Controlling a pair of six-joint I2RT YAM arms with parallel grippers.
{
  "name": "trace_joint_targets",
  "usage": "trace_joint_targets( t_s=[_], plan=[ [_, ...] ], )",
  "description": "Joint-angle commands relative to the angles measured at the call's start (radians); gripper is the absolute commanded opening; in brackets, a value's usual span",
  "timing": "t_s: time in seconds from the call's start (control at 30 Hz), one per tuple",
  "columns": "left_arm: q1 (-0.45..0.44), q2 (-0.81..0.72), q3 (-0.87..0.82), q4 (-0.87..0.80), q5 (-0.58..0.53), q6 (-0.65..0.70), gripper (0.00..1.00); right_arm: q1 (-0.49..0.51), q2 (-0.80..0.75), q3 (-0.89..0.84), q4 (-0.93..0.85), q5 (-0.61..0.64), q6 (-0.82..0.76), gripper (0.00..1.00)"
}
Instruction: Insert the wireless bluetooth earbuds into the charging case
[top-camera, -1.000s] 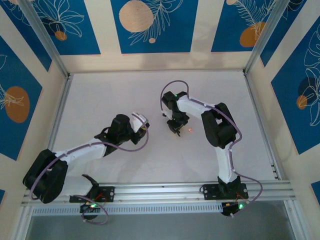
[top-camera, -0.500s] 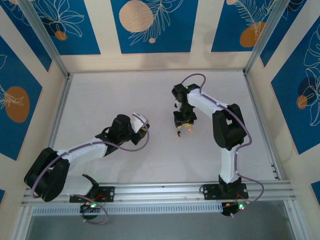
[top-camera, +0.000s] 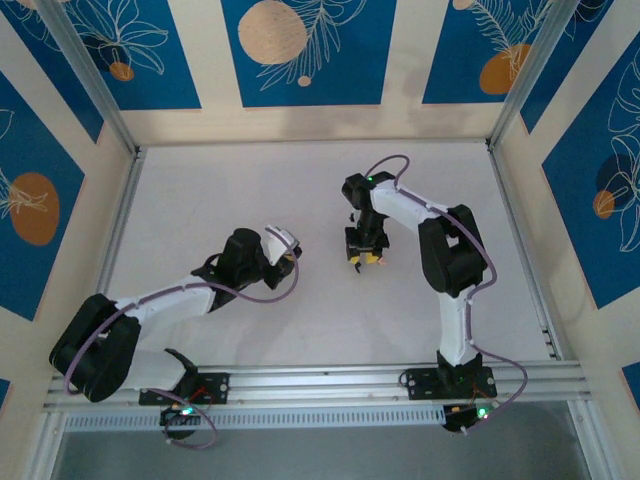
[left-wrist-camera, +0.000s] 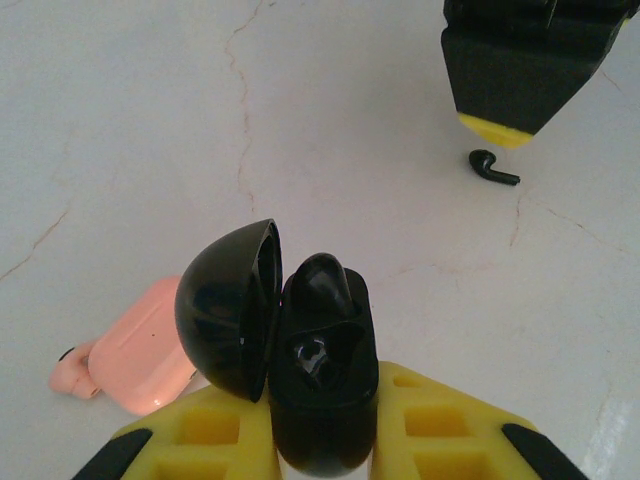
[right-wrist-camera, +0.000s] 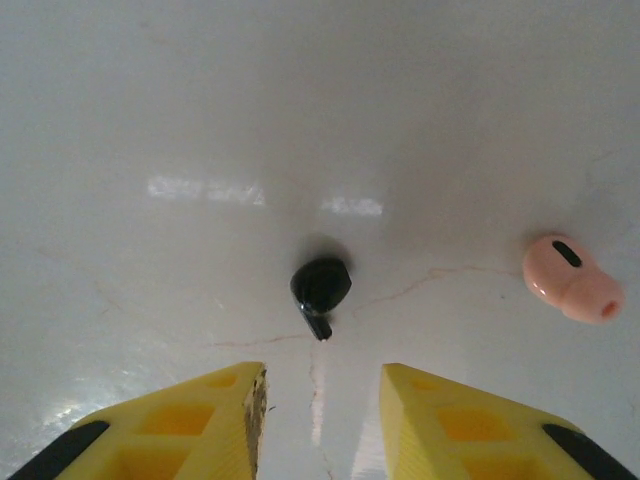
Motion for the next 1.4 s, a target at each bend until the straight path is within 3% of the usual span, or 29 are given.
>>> trace_joint_targets(
  t_s=[0.0, 0.57, 0.83, 1.13, 1.37],
  plan=[
    [0.010, -0.020, -0.011, 0.016, 0.020, -0.016, 0.20, 0.002, 0.028, -0.008, -0.004, -0.032, 0.014, 0.35],
    [0.009, -0.007, -0.001, 0.016, 0.024, -0.016, 0.20, -0.009, 0.079, -0.031, 0.055, -0.053, -0.007, 0.34],
    [0.009, 0.013, 0.005, 0.025, 0.032, -0.016, 0.20, -0.010, 0.093, -0.048, 0.063, -0.042, -0.006, 0.26],
    [0.009, 0.060, -0.027, 0.132, 0.121, -0.011, 0.20, -0.010, 0.009, -0.132, 0.181, -0.047, 0.018, 0.24],
    [-0.001, 0.084, -0.091, 0.271, 0.197, -0.015, 0.20, -0.007, -0.139, -0.269, 0.335, -0.039, 0.073, 0.24]
  ],
)
